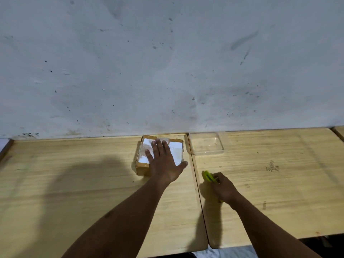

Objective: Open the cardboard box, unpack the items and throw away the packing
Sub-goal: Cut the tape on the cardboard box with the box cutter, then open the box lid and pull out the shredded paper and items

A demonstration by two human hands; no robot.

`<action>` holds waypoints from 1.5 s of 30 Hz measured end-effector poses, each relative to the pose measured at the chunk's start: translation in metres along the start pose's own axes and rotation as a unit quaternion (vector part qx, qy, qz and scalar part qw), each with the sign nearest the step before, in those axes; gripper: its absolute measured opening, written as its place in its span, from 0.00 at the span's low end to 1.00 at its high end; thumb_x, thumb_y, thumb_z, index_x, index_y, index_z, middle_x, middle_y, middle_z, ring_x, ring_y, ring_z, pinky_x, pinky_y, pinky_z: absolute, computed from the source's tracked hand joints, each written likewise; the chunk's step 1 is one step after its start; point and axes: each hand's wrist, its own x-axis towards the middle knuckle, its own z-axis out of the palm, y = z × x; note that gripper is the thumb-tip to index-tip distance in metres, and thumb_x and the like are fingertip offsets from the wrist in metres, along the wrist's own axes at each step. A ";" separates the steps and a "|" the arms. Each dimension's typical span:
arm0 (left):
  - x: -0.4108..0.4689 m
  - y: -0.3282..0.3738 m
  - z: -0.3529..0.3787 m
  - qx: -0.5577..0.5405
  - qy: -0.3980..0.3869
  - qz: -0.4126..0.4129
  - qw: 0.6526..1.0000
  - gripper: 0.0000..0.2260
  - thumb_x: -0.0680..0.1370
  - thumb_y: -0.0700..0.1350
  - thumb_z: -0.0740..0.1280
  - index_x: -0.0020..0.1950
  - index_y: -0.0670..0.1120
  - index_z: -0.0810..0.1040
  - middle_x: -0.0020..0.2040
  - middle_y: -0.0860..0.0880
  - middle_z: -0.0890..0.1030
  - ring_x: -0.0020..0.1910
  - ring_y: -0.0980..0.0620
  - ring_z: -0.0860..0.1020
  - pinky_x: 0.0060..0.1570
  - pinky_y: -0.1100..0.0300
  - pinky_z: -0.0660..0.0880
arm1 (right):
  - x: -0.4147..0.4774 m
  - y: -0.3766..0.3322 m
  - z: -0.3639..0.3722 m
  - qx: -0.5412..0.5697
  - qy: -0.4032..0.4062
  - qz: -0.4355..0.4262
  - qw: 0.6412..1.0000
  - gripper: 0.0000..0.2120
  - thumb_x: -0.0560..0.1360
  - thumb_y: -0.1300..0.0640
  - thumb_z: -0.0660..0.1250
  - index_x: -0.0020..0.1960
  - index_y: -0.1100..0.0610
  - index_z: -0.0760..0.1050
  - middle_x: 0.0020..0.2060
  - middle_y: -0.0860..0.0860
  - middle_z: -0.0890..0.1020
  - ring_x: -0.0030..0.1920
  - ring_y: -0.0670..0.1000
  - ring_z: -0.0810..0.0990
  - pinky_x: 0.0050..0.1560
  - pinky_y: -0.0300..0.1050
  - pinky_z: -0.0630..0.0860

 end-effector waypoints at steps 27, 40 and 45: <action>-0.038 -0.166 -0.037 -0.330 0.056 -0.098 0.937 0.15 0.83 0.46 0.60 0.68 0.46 0.75 0.60 0.42 0.82 0.58 0.42 0.79 0.57 0.54 0.73 | -0.064 -0.114 0.121 -0.143 -0.004 -0.449 0.882 0.20 0.74 0.53 0.61 0.65 0.45 0.75 0.55 0.46 0.81 0.54 0.51 0.80 0.48 0.44 0.78; -0.045 -0.140 -0.028 -0.469 0.076 -0.156 0.866 0.16 0.84 0.54 0.54 0.61 0.51 0.77 0.52 0.49 0.82 0.53 0.45 0.79 0.56 0.50 0.74 | -0.008 -0.111 0.083 -0.113 -0.055 -0.318 0.940 0.44 0.67 0.43 0.78 0.77 0.52 0.64 0.78 0.50 0.60 0.74 0.50 0.65 0.69 0.39 0.62; -0.046 -0.147 -0.022 -0.573 0.019 -0.155 0.804 0.30 0.75 0.74 0.48 0.64 0.60 0.77 0.59 0.53 0.82 0.59 0.51 0.79 0.65 0.48 0.72 | -0.006 -0.111 0.081 -0.114 -0.057 -0.321 0.938 0.38 0.71 0.43 0.74 0.76 0.51 0.64 0.76 0.50 0.63 0.75 0.51 0.64 0.70 0.40 0.60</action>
